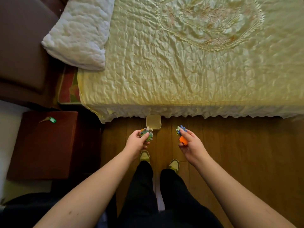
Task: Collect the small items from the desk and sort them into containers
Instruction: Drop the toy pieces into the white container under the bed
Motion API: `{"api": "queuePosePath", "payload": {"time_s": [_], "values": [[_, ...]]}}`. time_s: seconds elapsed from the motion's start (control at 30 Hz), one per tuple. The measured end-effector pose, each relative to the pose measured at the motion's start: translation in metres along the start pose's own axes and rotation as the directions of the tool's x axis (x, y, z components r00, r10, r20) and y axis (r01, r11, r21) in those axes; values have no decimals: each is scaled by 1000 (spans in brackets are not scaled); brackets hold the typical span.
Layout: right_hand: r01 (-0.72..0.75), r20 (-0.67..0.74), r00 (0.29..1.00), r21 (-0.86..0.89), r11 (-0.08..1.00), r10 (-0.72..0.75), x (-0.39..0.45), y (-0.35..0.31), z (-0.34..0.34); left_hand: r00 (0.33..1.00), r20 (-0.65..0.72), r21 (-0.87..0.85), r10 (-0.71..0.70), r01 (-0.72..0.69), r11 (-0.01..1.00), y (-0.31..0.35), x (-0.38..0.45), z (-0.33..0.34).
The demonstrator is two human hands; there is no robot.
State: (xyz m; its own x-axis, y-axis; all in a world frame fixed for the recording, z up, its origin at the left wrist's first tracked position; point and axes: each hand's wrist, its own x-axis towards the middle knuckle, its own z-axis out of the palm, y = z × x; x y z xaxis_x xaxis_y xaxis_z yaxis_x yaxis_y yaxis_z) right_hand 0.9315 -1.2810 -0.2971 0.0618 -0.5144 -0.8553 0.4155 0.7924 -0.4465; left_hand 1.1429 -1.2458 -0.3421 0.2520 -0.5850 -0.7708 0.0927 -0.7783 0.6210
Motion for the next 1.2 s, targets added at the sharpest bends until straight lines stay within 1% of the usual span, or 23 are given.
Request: {"api": "queuePosePath", "payload": {"time_s": [0.27,0.37,0.5,0.57,0.67,0.77,0.93,1.03,1.2], "values": [[-53,-73,996,78,996,58,85,25,14,996,-67,53,-60,63,997,-22,121,2],[-49,-72,996,122,991,58,121,37,21,999,-23,96,-49,51,994,-38,165,5],[-44,-102,993,120,992,56,178,52,28,999,15,172,-42,38,984,-61,224,12],[-52,-125,990,132,990,69,216,61,28,999,23,214,-31,25,976,-75,259,16],[-93,-116,987,179,979,114,276,82,28,1000,13,266,-23,18,964,-101,310,21],[-120,-131,981,145,982,139,330,104,24,1000,2,367,-2,1,930,-133,357,26],[-125,-167,973,190,974,158,394,131,8,1000,-9,515,19,-12,857,-177,426,38],[-154,-192,961,222,963,198,410,140,-3,999,0,544,38,-32,839,-193,453,48],[-192,-215,948,205,960,236,417,140,-18,987,40,665,157,-143,733,-201,474,57]]}}
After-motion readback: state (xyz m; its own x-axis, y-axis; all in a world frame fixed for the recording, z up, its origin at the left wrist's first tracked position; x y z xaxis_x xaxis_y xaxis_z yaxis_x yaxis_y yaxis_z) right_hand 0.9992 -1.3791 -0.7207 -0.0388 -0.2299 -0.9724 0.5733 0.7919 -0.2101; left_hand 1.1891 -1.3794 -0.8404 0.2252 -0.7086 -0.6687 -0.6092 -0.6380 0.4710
